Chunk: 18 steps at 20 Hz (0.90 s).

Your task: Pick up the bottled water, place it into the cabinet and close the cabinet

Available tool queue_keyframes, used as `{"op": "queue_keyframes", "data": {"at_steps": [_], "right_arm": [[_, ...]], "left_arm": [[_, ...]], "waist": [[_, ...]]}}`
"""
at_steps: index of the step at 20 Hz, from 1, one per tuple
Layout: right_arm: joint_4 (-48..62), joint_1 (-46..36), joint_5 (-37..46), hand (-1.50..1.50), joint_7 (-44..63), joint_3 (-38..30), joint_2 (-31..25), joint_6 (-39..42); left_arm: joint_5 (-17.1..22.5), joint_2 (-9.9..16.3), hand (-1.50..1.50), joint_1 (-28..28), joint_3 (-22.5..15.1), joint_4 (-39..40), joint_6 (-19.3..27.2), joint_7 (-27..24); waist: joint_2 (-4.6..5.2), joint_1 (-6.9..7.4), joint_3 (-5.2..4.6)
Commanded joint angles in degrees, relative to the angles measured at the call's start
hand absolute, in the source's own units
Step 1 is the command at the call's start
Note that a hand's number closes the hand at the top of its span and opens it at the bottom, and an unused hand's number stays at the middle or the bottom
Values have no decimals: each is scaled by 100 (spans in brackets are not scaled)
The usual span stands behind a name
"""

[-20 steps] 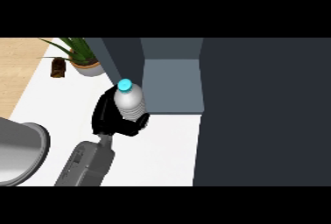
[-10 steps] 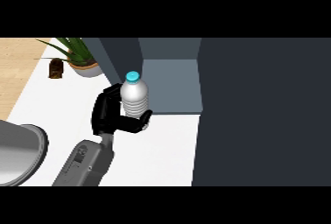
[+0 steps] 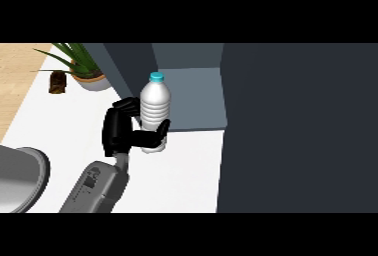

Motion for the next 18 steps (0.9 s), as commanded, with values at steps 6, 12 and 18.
{"op": "queue_keyframes", "data": {"at_steps": [6, 12, 18], "right_arm": [[80, 66, -18, -150, -58, 98, -89, 150], [50, -170, 28, -150, 135, 161, -10, 59], [7, -139, -40, -150, 104, 92, -83, 126]], "left_arm": [[-778, 16, 150, -1647, -334, 853, 595, 624], [-942, 214, 150, -1645, -243, 1108, 852, 523], [-1533, 420, 150, -1514, -530, 1408, 1309, 516]], "waist": [[125, -432, 57], [186, -503, 47], [193, -573, 50]]}}
